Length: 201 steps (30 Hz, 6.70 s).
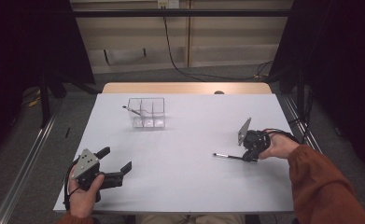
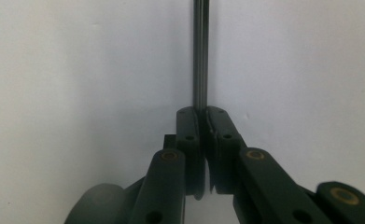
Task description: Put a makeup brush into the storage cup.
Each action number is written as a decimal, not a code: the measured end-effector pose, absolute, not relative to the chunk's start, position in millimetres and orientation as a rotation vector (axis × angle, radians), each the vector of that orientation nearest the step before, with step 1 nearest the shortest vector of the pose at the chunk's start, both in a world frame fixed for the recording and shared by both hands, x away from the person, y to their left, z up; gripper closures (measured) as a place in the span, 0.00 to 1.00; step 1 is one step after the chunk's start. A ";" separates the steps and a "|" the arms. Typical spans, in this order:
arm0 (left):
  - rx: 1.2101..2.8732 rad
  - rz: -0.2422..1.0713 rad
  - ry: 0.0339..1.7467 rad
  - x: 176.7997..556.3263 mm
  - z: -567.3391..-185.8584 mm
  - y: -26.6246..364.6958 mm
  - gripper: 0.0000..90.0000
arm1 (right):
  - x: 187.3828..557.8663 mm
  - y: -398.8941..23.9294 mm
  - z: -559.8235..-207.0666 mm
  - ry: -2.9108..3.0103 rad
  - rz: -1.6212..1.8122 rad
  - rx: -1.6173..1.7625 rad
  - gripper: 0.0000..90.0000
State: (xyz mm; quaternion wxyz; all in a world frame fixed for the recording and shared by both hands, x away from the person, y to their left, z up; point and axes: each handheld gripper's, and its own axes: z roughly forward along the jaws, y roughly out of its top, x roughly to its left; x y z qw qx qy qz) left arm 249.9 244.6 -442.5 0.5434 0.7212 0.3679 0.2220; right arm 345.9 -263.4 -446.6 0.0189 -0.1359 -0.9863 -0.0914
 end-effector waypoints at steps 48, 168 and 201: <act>1.710 0.531 0.865 250.2 -441.8 244.4 0.03 | 311.3 -284.8 -439.7 -2.871 -1.255 -0.880 0.94; 1.723 0.307 0.545 284.6 -399.9 76.7 0.16 | 291.3 -202.1 -429.9 -2.543 -1.864 -0.663 0.94; 1.705 0.151 0.584 283.8 -402.6 82.0 0.89 | 288.1 -182.1 -445.2 -2.573 -1.807 -0.578 0.94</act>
